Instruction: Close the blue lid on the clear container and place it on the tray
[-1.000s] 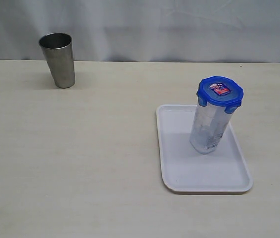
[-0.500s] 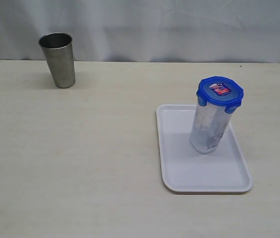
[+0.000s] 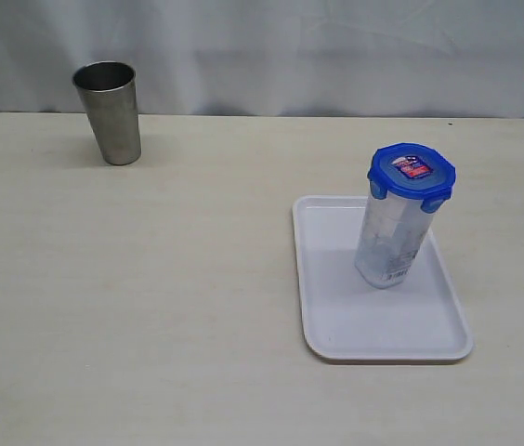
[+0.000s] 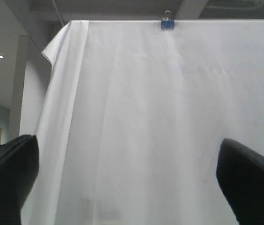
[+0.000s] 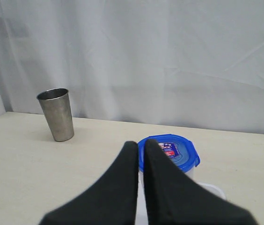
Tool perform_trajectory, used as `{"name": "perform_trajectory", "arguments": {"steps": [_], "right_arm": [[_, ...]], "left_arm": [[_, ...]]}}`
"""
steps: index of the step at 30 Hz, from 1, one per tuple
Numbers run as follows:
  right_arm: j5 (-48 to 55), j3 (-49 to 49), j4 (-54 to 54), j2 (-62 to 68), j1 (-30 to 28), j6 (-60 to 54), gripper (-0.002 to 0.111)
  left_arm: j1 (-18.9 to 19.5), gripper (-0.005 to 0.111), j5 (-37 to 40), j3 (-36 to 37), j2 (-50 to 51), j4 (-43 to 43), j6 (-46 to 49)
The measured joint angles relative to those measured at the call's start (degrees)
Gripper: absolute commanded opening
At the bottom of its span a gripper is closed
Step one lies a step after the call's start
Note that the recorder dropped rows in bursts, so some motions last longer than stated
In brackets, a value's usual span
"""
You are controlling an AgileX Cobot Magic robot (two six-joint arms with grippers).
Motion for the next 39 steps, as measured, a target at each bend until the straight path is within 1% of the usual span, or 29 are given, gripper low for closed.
{"name": "perform_trajectory", "arguments": {"steps": [2,4,6,9,16,20,22,26,28,35,37,39], "right_arm": [[0.0,0.0,0.0,0.0,0.0,0.0,0.004],[0.0,0.0,0.0,0.0,0.0,0.0,0.004],[0.0,0.0,0.0,0.0,0.0,0.0,0.004],[0.0,0.0,0.0,0.0,0.0,0.0,0.004],[0.0,0.0,0.0,0.0,0.0,0.0,0.004],[0.0,0.0,0.0,0.0,0.0,0.0,0.004],[0.0,0.0,0.0,0.0,0.0,0.0,0.004],[0.0,0.0,0.0,0.0,0.0,0.0,0.004],[0.0,0.0,0.0,0.0,0.0,0.0,0.004],[0.0,0.0,0.0,0.0,0.0,0.0,0.004],[0.0,0.0,0.0,0.0,0.0,0.0,0.004],[0.0,0.0,0.0,0.0,0.0,0.0,0.004]], "left_arm": [[0.0,0.096,-0.3,2.2,0.0,-4.6,7.5],[0.0,0.096,-0.7,4.8,0.1,-5.8,11.7],[0.0,0.096,-1.0,7.1,0.1,-5.7,13.3],[1.2,0.096,-1.1,11.6,0.2,-4.6,14.2],[3.9,0.096,-2.1,20.8,0.2,-4.1,14.0],[4.0,0.096,-3.4,25.4,0.1,-4.3,9.9],[4.0,0.096,-5.8,28.7,0.1,-4.3,7.6],[4.0,0.096,-8.8,34.2,0.1,-4.3,6.3],[4.0,0.096,-9.0,35.6,0.1,-4.3,6.2],[4.0,0.096,-7.7,35.8,0.1,-4.3,6.1],[4.0,0.096,-6.0,35.8,0.1,-4.3,6.1],[4.0,0.096,-2.7,35.8,0.1,-4.0,6.1]]}}
